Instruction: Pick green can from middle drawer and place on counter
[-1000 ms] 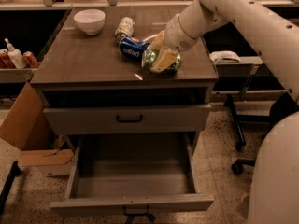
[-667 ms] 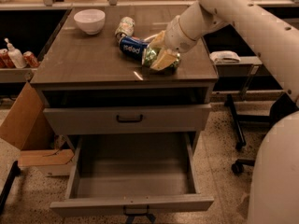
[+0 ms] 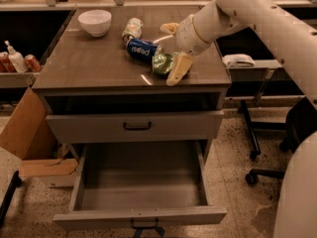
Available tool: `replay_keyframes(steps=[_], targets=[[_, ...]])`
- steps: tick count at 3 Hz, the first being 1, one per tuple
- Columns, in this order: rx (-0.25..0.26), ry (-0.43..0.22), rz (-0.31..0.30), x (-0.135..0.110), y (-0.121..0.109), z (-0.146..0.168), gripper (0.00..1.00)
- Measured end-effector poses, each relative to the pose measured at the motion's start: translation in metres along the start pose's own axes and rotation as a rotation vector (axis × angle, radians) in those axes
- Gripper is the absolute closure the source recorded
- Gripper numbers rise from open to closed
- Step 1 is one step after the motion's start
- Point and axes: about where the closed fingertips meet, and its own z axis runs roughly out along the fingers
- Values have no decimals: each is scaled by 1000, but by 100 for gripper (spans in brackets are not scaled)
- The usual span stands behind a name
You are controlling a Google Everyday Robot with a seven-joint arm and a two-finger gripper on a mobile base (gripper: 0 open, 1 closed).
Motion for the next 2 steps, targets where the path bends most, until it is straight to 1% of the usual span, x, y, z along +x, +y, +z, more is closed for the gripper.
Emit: replay_keyframes(steps=[1, 2], targets=[[21, -20, -49, -5, -1, -3, 0], [37, -33, -76, -8, 0, -5, 0]])
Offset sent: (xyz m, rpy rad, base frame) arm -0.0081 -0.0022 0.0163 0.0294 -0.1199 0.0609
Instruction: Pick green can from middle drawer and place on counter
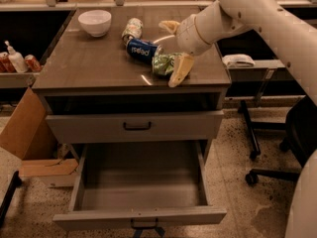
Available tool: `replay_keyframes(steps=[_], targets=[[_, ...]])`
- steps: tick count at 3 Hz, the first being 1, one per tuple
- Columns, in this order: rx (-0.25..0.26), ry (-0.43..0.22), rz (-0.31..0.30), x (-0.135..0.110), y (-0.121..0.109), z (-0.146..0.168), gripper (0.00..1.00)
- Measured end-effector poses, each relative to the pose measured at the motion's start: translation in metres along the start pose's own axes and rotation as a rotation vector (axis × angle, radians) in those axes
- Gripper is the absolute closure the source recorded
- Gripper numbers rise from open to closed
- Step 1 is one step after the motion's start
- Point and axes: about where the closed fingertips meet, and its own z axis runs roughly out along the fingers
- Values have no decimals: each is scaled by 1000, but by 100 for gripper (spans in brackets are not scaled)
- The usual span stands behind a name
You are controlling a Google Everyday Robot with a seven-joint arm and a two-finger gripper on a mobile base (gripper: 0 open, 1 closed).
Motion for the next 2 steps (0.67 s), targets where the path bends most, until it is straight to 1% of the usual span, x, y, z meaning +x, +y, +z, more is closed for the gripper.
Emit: replay_keyframes(steps=[1, 2], targets=[[21, -3, -21, -2, 2, -9, 0], [39, 4, -25, 0, 9, -20, 0]])
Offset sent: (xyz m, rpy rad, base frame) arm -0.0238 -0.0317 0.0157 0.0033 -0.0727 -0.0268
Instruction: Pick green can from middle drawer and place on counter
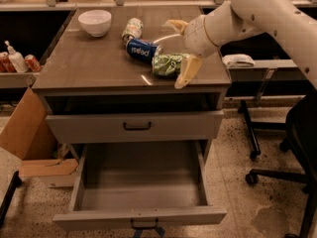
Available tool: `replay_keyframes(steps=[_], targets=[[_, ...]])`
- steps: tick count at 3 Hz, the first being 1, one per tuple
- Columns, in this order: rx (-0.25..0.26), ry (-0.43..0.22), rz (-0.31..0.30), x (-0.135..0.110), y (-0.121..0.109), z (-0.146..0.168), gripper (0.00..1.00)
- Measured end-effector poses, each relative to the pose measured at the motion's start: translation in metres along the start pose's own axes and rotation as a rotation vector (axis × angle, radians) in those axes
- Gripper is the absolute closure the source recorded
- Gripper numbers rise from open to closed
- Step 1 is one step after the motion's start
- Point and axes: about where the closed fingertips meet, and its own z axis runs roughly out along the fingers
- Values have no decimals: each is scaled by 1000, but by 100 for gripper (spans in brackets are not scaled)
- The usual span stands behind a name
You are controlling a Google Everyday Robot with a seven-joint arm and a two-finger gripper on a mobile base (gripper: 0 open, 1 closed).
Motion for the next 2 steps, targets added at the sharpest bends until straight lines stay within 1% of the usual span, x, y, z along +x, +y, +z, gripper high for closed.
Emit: replay_keyframes(steps=[2], targets=[[88, 38, 21, 18, 18, -56, 0]])
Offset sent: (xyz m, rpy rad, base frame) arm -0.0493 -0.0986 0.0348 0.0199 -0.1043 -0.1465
